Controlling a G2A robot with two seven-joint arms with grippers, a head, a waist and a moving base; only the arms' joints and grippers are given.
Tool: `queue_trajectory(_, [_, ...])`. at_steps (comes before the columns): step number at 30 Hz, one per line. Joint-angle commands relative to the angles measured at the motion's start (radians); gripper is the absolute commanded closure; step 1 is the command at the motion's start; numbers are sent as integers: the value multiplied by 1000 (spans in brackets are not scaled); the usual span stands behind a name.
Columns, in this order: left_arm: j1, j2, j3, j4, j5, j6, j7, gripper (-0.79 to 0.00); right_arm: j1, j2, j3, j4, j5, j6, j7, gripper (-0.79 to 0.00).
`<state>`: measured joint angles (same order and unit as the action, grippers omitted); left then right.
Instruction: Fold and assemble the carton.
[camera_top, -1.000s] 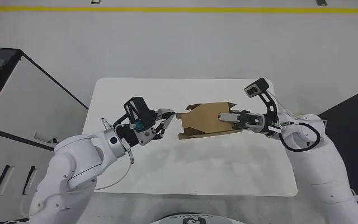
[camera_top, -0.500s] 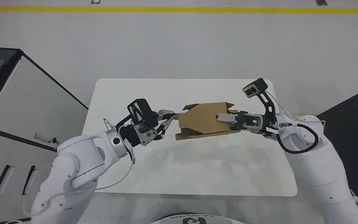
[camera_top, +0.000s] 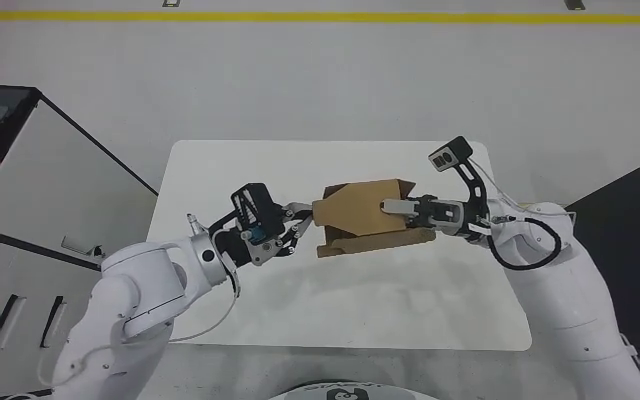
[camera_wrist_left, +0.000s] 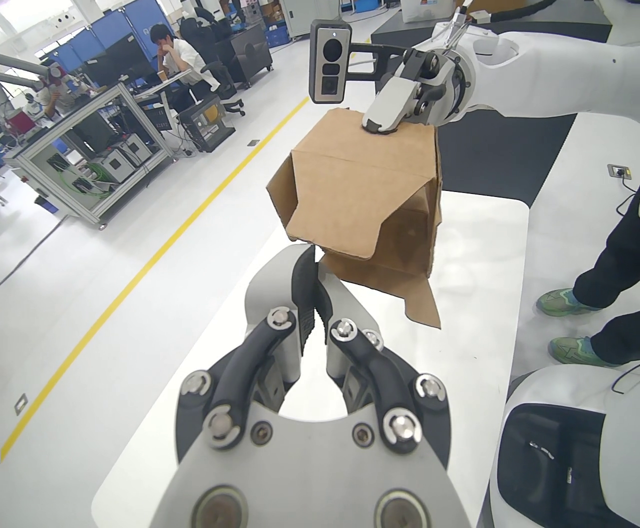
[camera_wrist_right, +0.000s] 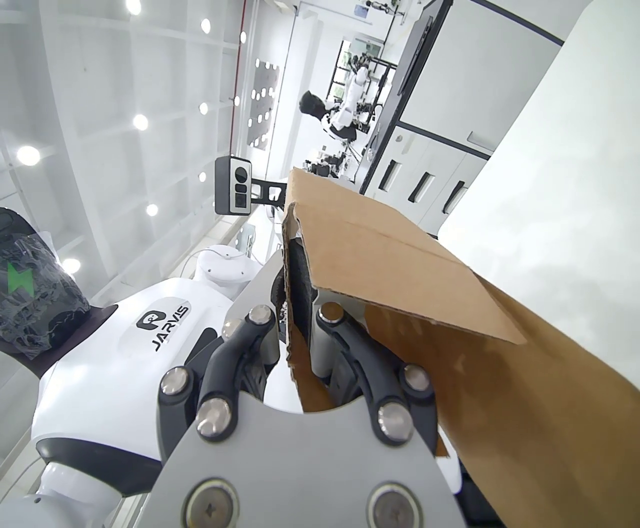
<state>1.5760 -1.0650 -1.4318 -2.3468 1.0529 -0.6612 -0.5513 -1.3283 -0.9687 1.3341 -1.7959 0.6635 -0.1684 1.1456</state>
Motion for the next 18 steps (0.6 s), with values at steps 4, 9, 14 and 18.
queue_trajectory(4, [-1, 3, 0, -2, -3, 1, 0, 0, 0, 0, -6, -4, -37, 10, -10, 0])
queue_trajectory(9, [1, 7, -5, 0, -11, 8, -5, 0, -11, 1, -2, -12, -76, 19, -29, 0])
queue_trajectory(14, [-1, 10, -4, -2, -11, 8, -15, 0, -23, 3, 5, -20, -102, 29, -41, 0])
queue_trajectory(18, [-8, 12, 2, -3, -17, 7, -14, 0, -32, 5, 7, -24, -118, 36, -44, 0])
